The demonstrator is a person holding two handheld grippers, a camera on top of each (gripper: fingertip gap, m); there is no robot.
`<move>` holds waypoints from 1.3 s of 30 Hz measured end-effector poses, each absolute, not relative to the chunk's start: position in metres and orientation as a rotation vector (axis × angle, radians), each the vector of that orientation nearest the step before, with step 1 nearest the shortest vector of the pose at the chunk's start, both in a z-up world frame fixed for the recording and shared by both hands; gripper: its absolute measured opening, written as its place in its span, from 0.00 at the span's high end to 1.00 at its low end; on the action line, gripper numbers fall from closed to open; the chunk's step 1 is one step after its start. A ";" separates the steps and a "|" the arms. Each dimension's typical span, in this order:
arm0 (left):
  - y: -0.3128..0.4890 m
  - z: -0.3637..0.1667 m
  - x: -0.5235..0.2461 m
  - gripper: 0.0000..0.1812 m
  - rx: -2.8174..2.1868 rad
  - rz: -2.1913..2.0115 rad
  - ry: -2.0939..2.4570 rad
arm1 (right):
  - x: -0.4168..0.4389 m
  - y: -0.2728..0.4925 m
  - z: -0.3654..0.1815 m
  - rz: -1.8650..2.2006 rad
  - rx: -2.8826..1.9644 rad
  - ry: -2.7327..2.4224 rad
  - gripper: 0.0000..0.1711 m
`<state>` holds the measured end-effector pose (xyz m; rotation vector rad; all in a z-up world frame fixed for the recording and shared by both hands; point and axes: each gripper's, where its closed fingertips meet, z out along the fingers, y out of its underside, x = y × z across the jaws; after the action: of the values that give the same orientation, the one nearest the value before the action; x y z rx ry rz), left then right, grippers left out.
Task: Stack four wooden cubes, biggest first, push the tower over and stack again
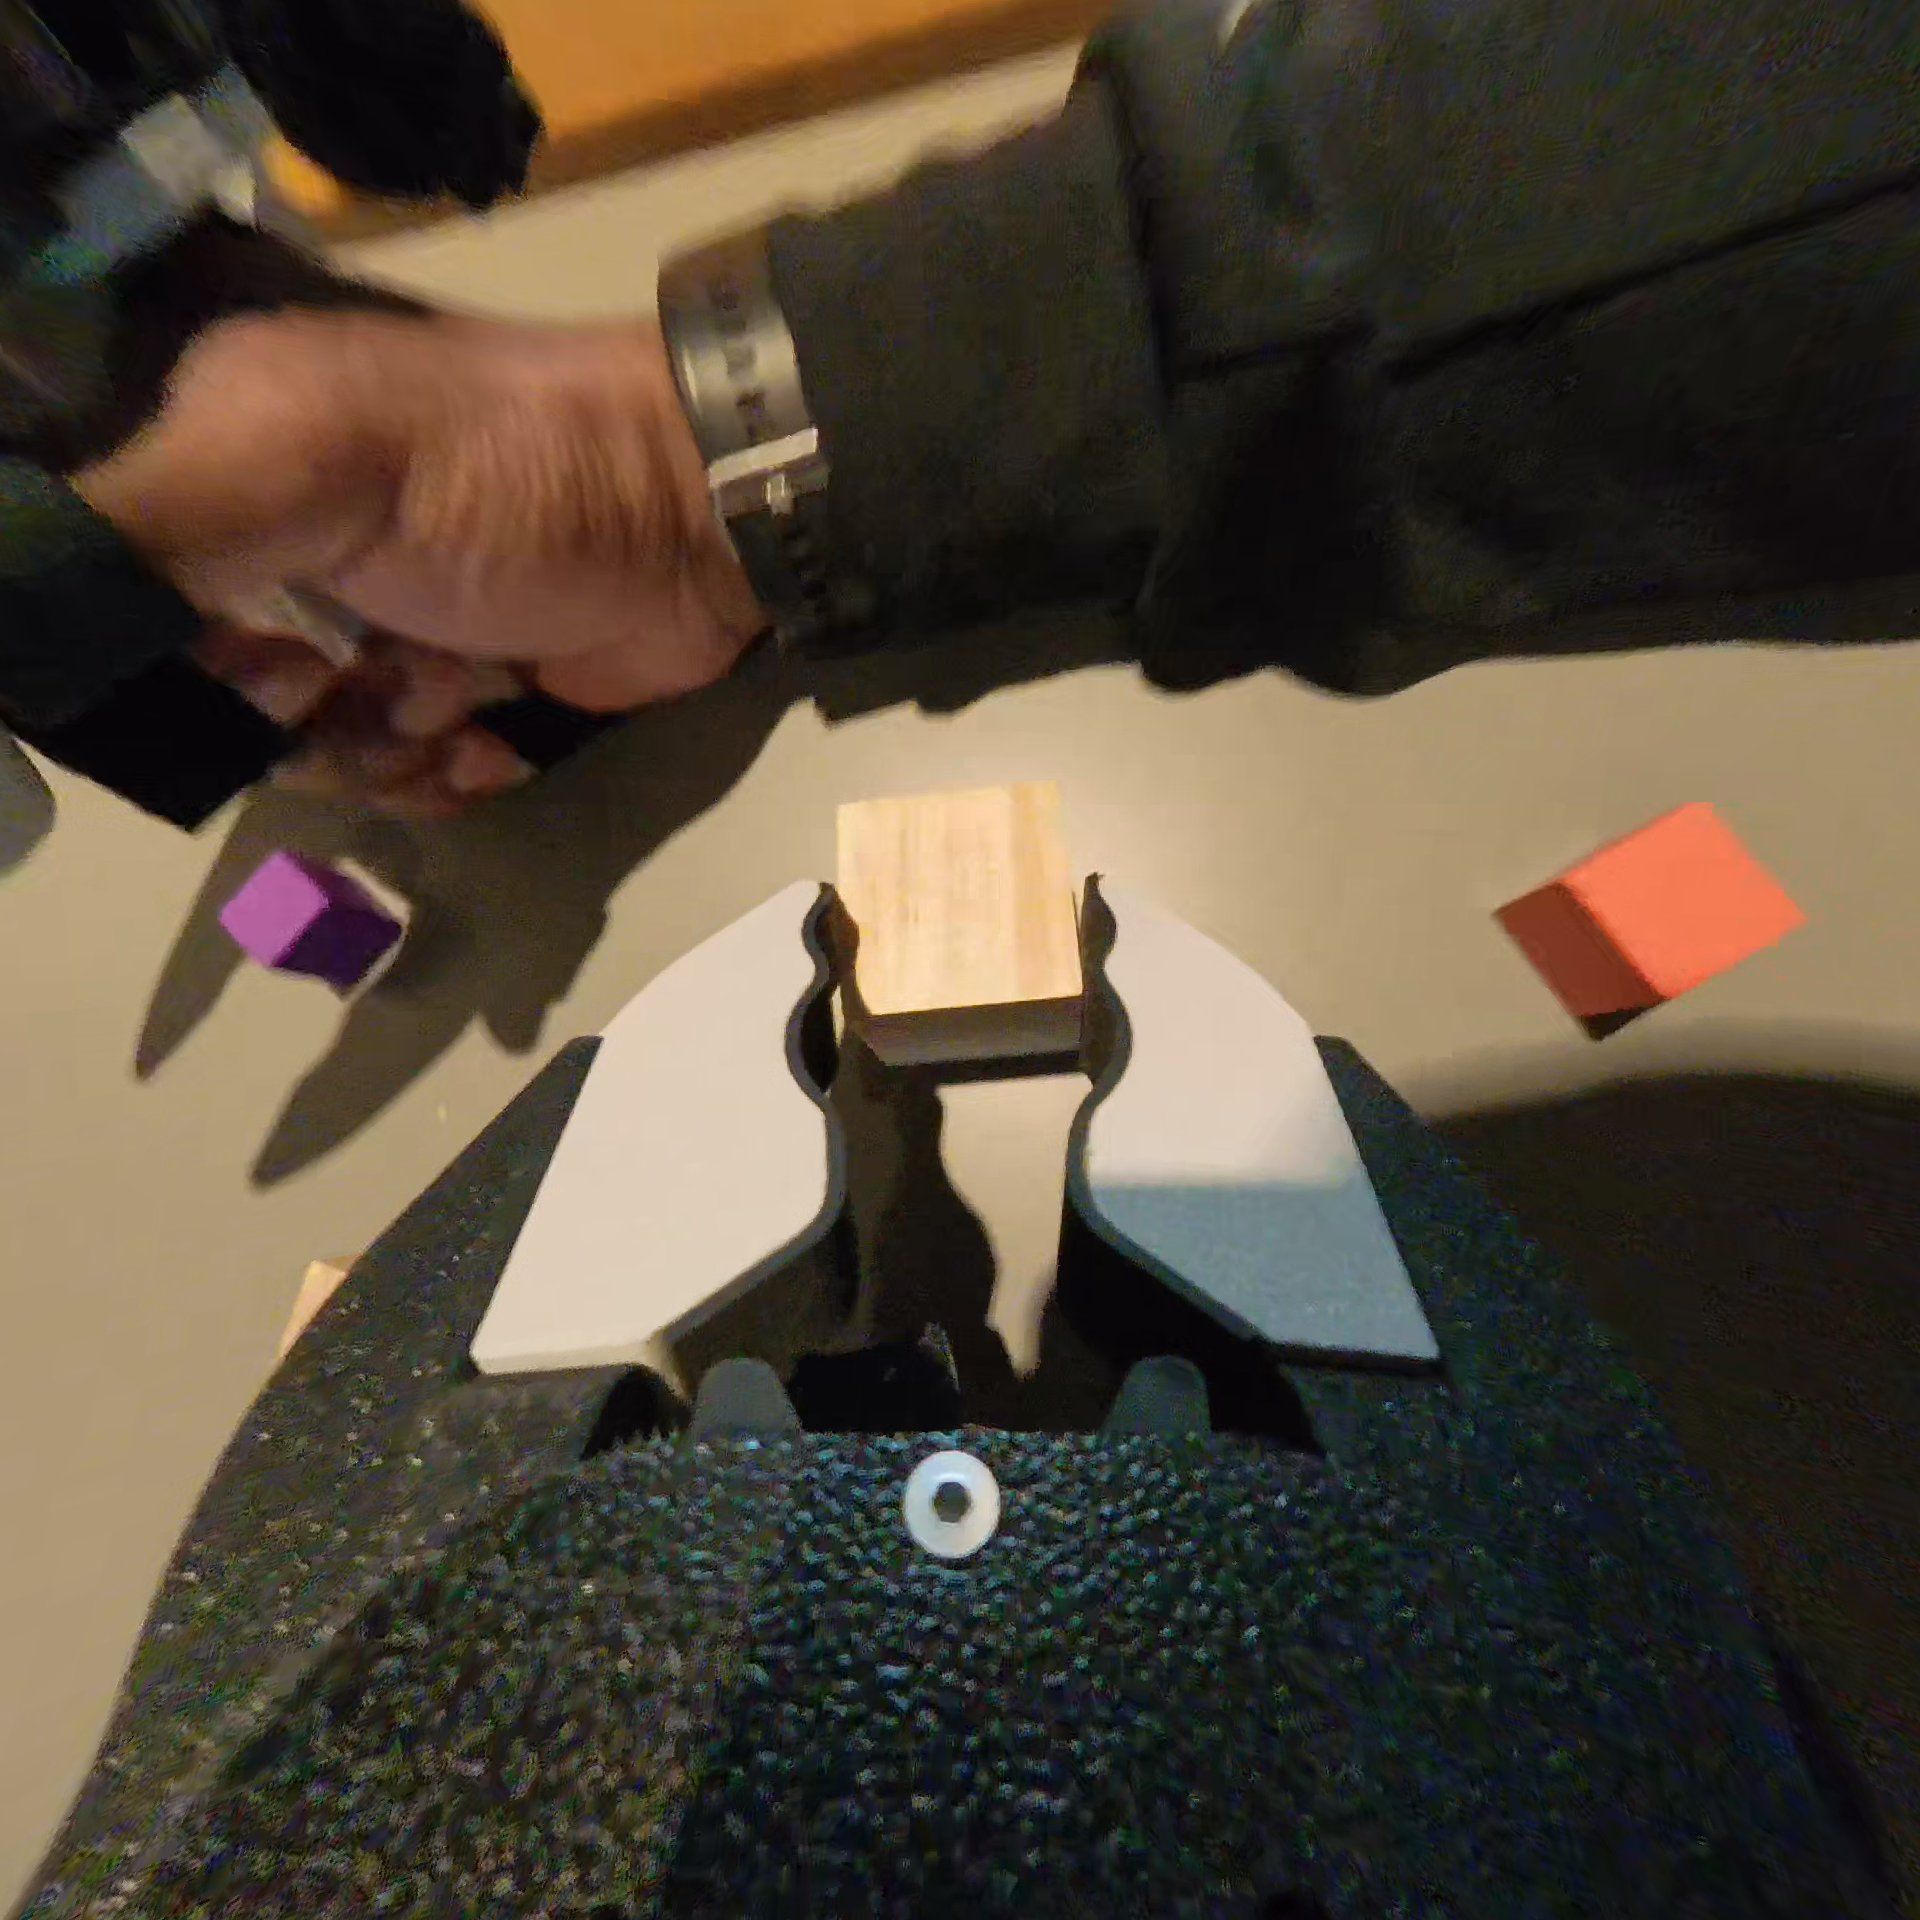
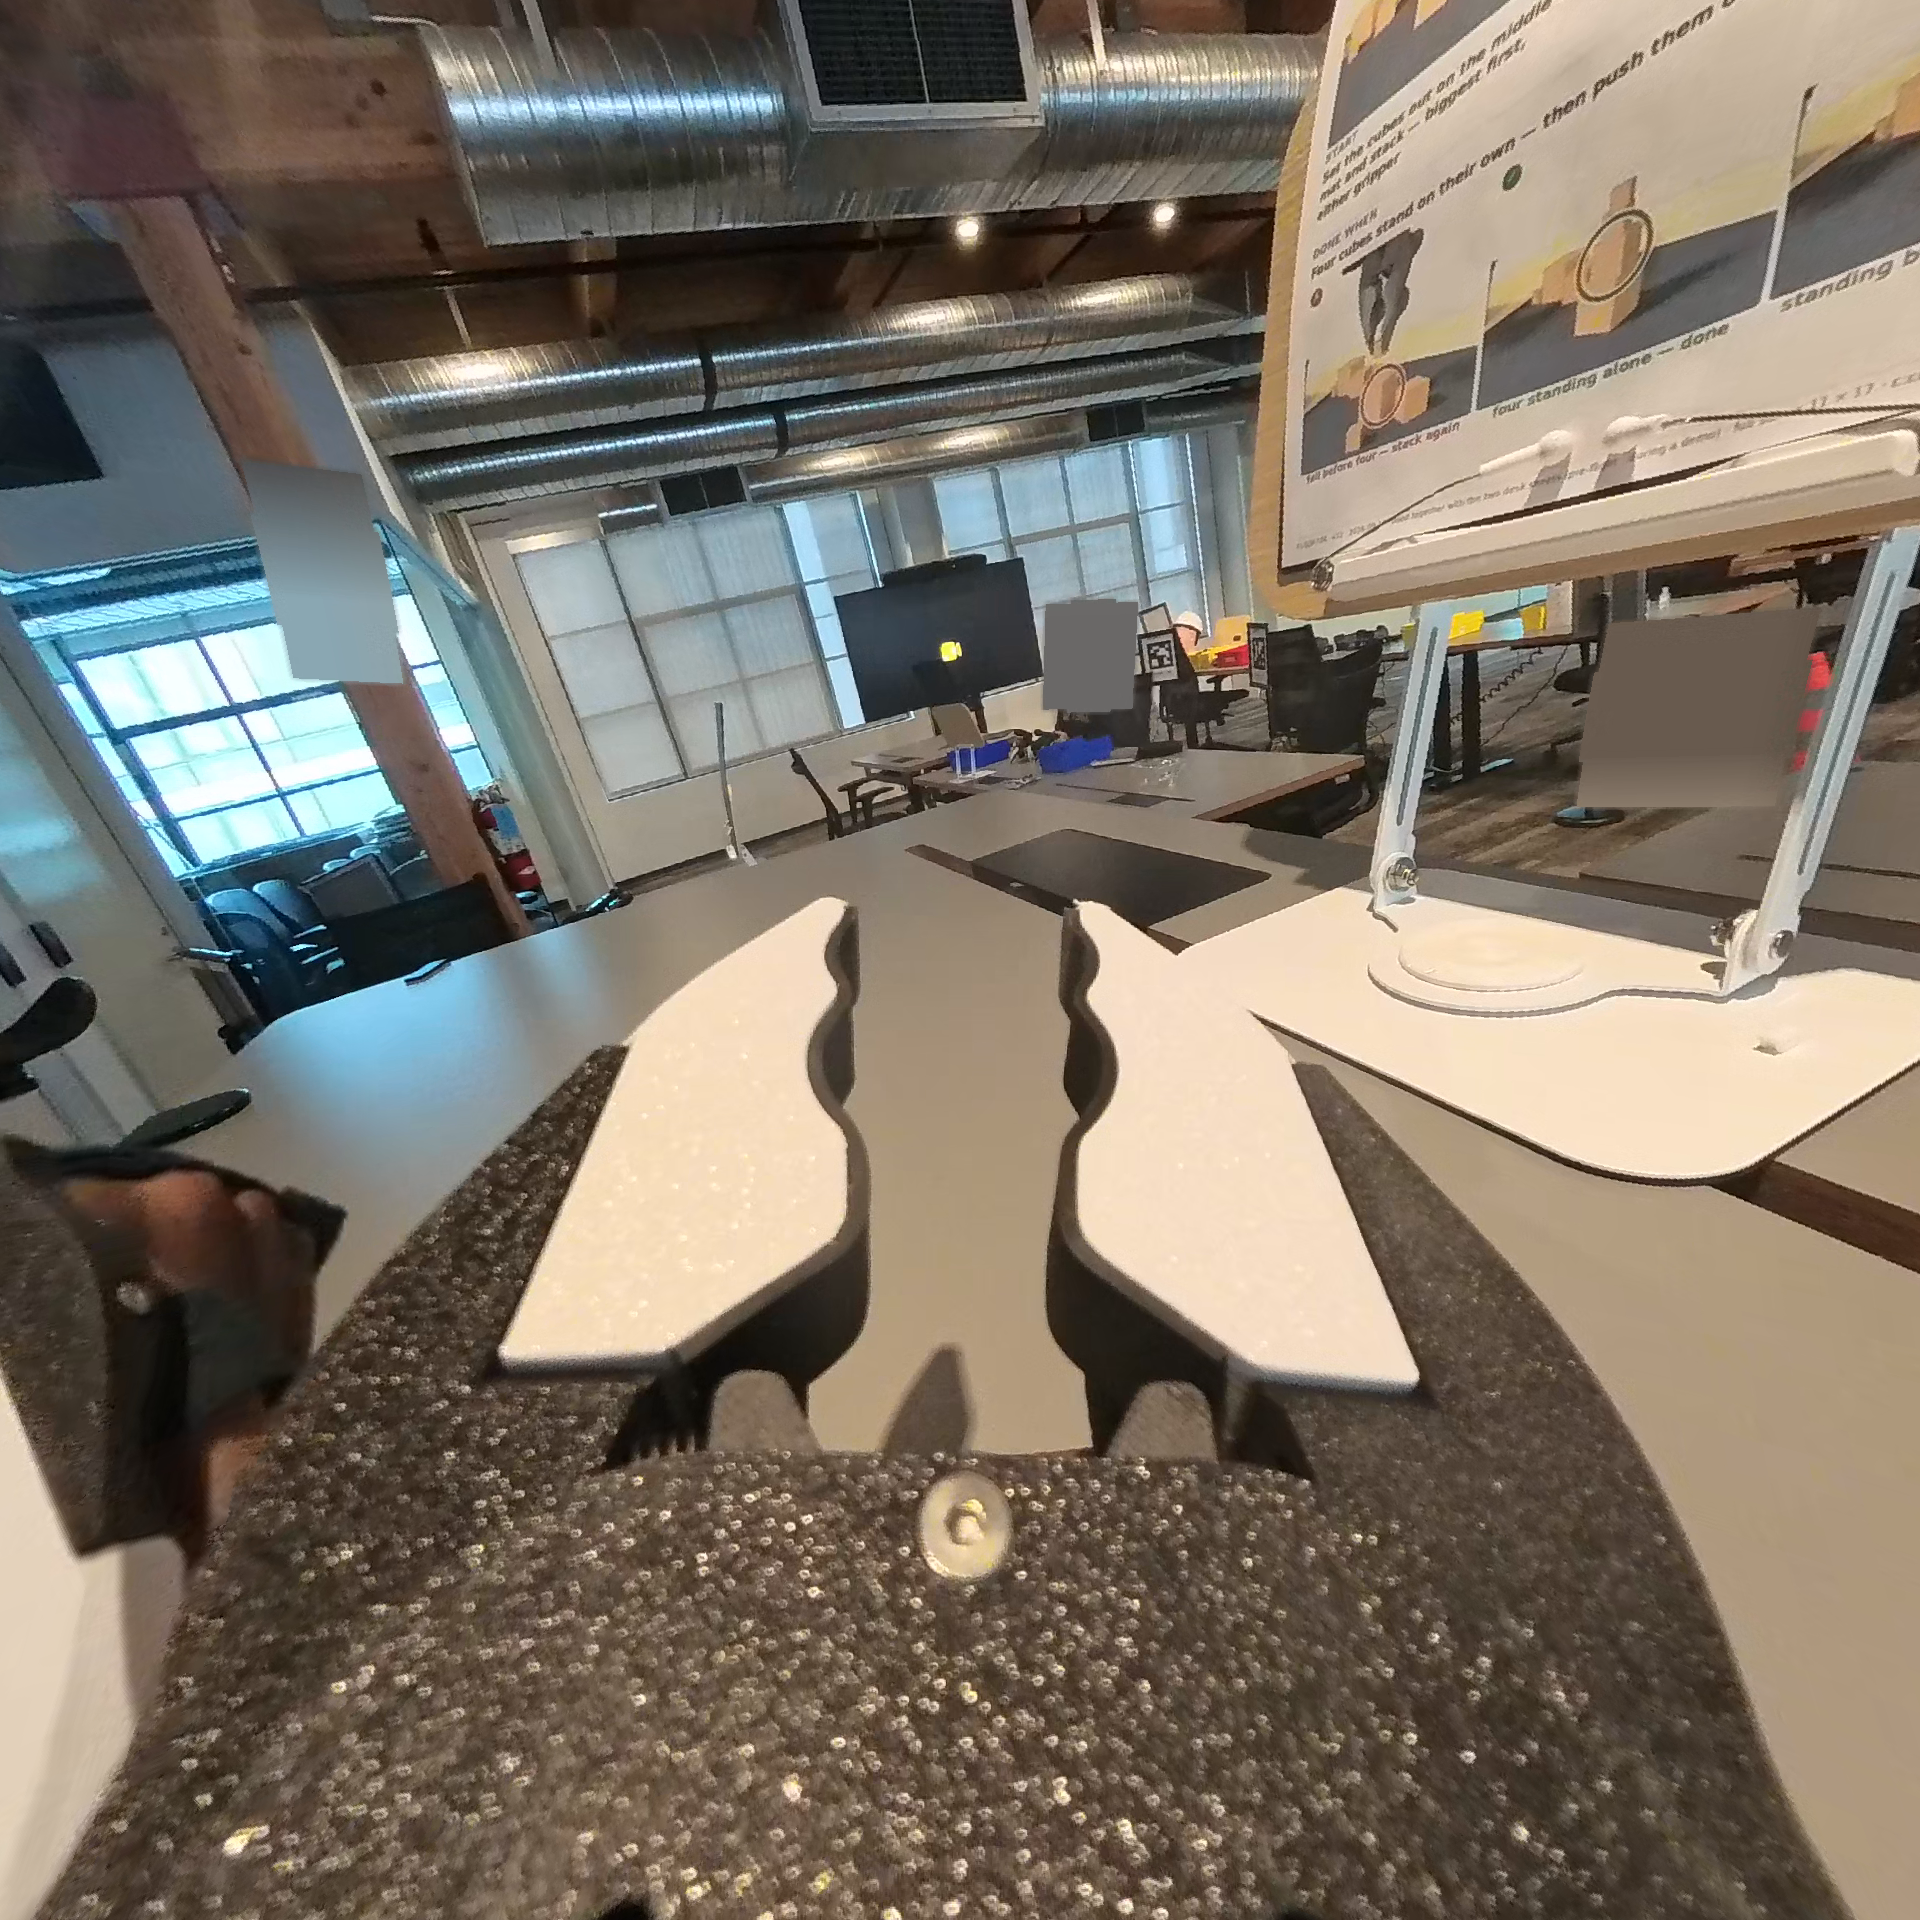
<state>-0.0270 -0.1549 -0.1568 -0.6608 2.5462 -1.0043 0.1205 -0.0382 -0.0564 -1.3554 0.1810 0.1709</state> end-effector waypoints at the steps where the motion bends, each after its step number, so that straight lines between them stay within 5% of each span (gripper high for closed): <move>1: -0.157 -0.142 -0.028 0.76 -0.613 -1.134 2.518 | 0.120 -0.038 -0.056 0.172 -1.354 0.181 0.78; 7: -0.062 -0.057 -0.002 0.76 -0.486 -1.603 2.094 | 0.118 -0.037 -0.057 0.183 -1.360 0.167 0.79; 12: -0.019 -0.100 0.002 0.76 -0.473 -1.514 2.296 | 0.112 -0.034 -0.059 0.190 -1.382 0.139 0.79; 28: -0.044 -0.105 -0.005 0.76 -0.361 -1.657 2.355 | 0.111 -0.033 -0.060 0.205 -1.389 0.131 0.79; 39: -0.037 -0.113 -0.004 0.64 -0.429 -1.665 2.311 | 0.111 -0.034 -0.059 0.213 -1.381 0.138 0.79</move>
<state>-0.0037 -0.0372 -0.1128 -0.4289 2.3109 -1.6651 0.1114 -0.0338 -0.0595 -1.3812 0.1375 0.2126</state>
